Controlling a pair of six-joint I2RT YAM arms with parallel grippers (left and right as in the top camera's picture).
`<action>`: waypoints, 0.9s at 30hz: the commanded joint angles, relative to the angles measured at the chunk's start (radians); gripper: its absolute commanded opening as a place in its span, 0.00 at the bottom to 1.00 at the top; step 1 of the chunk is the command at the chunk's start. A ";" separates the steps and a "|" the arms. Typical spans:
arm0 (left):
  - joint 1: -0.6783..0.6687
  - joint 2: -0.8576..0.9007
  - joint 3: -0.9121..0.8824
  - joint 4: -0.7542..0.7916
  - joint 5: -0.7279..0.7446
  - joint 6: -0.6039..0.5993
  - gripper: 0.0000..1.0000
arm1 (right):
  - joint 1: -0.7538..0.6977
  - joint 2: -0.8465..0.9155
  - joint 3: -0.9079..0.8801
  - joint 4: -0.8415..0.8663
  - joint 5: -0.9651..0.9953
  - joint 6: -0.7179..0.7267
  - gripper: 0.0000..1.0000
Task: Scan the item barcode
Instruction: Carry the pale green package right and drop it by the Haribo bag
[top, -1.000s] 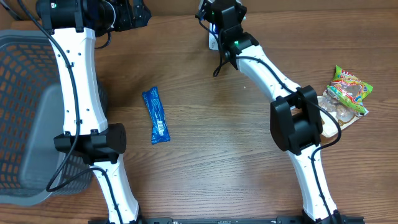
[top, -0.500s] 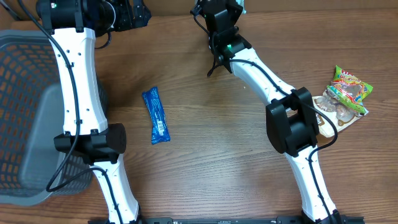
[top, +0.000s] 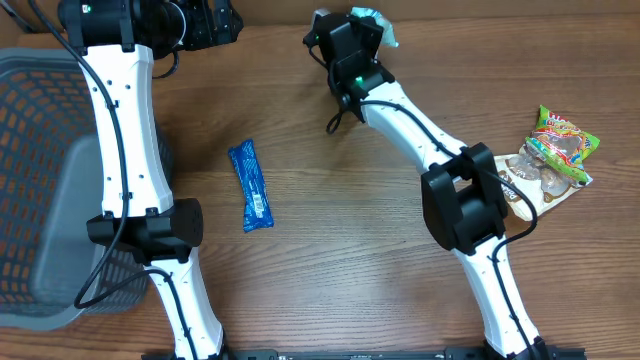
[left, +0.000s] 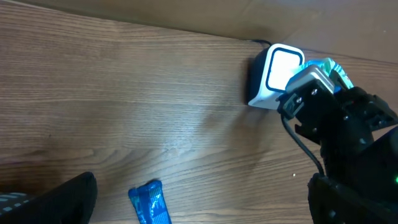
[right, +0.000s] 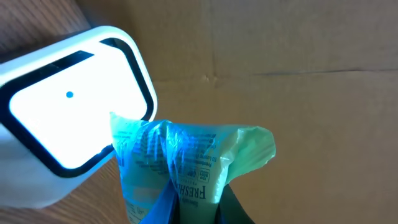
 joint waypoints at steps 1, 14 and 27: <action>-0.002 -0.015 0.014 0.004 0.007 -0.006 1.00 | 0.048 -0.028 0.005 -0.023 0.062 0.005 0.04; -0.002 -0.015 0.014 0.003 0.006 -0.006 1.00 | 0.148 -0.286 0.005 -0.756 -0.405 0.529 0.04; -0.001 -0.015 0.014 0.004 0.006 -0.006 1.00 | -0.215 -0.493 0.005 -1.064 -0.506 1.404 0.04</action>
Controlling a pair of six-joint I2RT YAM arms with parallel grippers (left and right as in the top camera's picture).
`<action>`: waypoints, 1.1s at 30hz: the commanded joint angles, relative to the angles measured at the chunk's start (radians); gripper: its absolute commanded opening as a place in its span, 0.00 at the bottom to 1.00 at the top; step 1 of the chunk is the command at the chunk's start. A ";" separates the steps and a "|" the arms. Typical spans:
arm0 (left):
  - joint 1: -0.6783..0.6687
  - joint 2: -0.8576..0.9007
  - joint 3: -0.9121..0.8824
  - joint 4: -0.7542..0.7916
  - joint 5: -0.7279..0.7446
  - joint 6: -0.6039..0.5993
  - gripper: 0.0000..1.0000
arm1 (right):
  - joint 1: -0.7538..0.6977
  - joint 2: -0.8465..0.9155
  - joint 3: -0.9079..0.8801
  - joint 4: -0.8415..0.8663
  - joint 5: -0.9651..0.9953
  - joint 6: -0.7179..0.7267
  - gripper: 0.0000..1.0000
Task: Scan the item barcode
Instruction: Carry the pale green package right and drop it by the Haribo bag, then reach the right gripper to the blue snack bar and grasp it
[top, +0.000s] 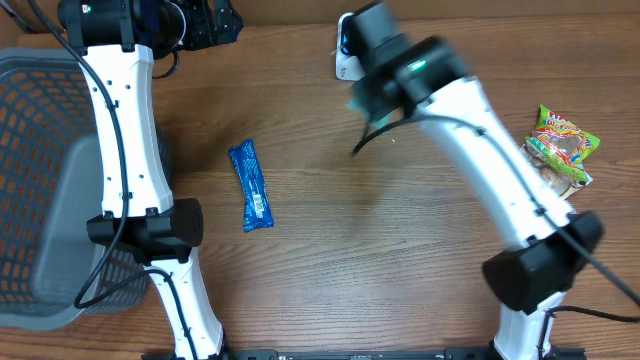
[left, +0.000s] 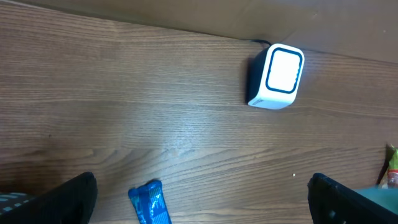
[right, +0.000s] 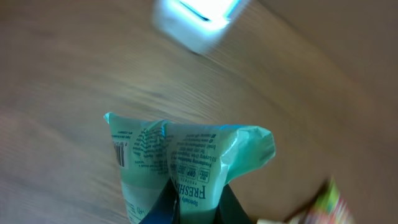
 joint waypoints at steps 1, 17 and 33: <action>-0.002 -0.015 0.014 0.004 0.006 -0.006 1.00 | -0.232 -0.006 0.013 -0.065 -0.047 0.500 0.04; -0.001 -0.015 0.014 0.004 0.006 -0.006 1.00 | -0.608 0.104 -0.240 0.140 -0.210 0.422 0.36; -0.002 -0.015 0.014 0.004 0.007 -0.006 1.00 | -0.473 0.105 -0.038 0.091 -0.794 0.292 0.60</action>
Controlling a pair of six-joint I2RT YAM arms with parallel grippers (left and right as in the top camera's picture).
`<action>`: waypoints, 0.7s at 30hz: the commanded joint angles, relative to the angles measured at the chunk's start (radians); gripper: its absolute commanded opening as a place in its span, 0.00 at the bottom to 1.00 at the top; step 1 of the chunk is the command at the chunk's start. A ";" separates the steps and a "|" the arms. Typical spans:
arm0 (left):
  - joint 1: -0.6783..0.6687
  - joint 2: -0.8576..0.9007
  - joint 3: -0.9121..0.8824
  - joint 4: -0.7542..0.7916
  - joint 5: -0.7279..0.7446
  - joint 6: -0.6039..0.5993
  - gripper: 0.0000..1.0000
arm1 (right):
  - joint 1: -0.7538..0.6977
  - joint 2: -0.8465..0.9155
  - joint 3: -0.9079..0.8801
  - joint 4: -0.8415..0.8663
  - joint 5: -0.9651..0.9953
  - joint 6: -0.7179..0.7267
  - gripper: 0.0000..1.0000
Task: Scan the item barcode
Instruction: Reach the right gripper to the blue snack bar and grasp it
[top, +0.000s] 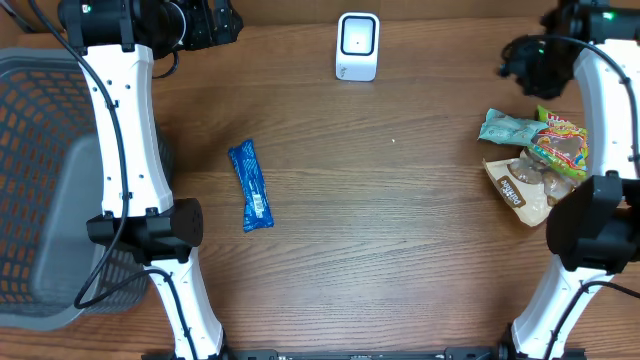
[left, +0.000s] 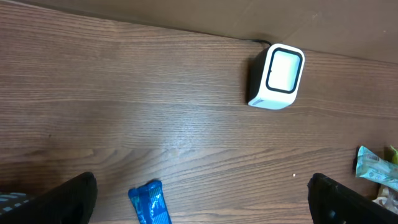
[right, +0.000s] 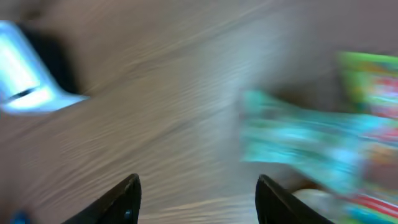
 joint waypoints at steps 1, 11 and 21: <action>-0.002 -0.015 0.014 0.004 0.007 -0.006 1.00 | 0.144 -0.017 -0.035 0.086 -0.253 -0.028 0.64; -0.002 -0.015 0.014 0.003 0.007 -0.006 1.00 | 0.586 -0.016 -0.333 0.524 -0.150 0.105 0.70; -0.002 -0.015 0.014 0.003 0.007 -0.006 1.00 | 0.858 0.051 -0.493 0.925 0.048 0.095 0.72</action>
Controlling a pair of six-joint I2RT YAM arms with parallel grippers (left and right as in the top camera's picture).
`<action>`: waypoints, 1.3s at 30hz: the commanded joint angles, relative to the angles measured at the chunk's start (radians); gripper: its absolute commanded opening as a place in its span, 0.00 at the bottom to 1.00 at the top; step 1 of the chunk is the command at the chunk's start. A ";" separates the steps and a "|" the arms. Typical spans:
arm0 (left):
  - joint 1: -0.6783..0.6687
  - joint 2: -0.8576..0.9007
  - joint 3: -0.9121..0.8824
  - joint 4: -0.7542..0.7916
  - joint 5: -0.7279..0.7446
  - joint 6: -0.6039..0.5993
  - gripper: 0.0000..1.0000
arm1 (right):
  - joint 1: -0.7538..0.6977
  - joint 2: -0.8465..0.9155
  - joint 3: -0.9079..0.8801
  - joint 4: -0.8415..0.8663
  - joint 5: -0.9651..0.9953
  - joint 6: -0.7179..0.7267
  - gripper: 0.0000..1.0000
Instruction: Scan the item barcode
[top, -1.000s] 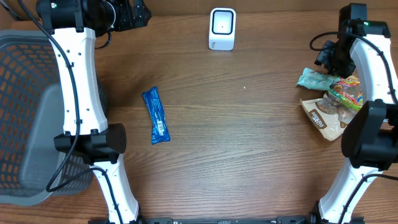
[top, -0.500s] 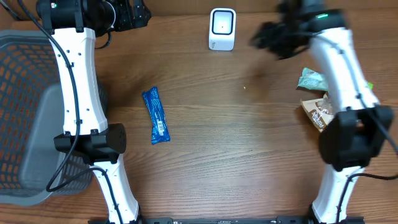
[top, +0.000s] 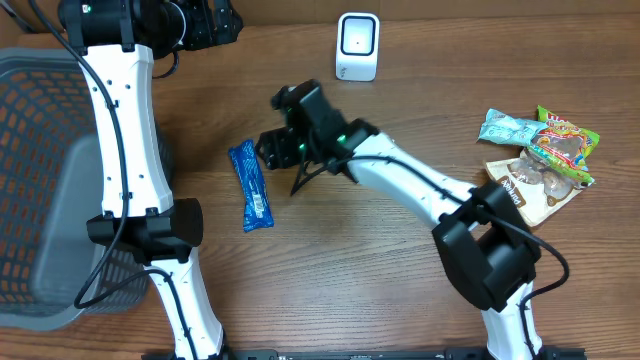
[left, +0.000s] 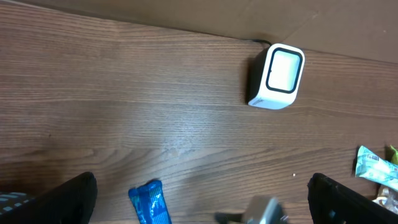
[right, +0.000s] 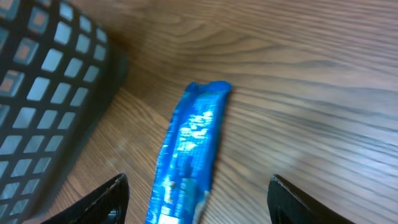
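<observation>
A blue snack bar (top: 250, 186) lies flat on the wooden table, left of the middle; it also shows in the wrist views (left: 149, 205) (right: 186, 155). My right gripper (top: 274, 147) hovers just over its far end, open, with the bar between and below the two fingertips (right: 199, 202). The white scanner (top: 357, 46) (left: 275, 76) stands at the back edge. My left gripper (top: 205, 24) hangs open and empty at the back left (left: 205, 205), looking down on the scanner.
A grey mesh basket (top: 40, 180) (right: 43, 81) fills the left side, close to the bar. At the right edge lie a teal packet (top: 505, 127) (left: 373, 167), a green packet (top: 565, 140) and a brown one (top: 530, 185).
My right gripper was at the far right by the pile of packets; now it is over the blue bar at the middle left, still open. The left arm has not moved.
My right gripper held the teal packet up before the scanner. Then it had the packet away from the scanner over the table. Then it stood open at the far right, the teal packet lying with the others. Now it is open over the blue bar.
</observation>
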 joint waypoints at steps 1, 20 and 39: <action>-0.002 -0.015 0.014 0.004 0.007 -0.006 1.00 | 0.045 0.067 -0.010 0.075 0.068 0.000 0.72; -0.001 -0.015 0.014 0.004 0.007 -0.006 1.00 | 0.092 0.240 -0.010 0.272 0.090 -0.005 0.48; -0.001 -0.015 0.014 0.004 0.007 -0.006 1.00 | -0.179 0.102 -0.005 -0.133 0.086 0.473 0.04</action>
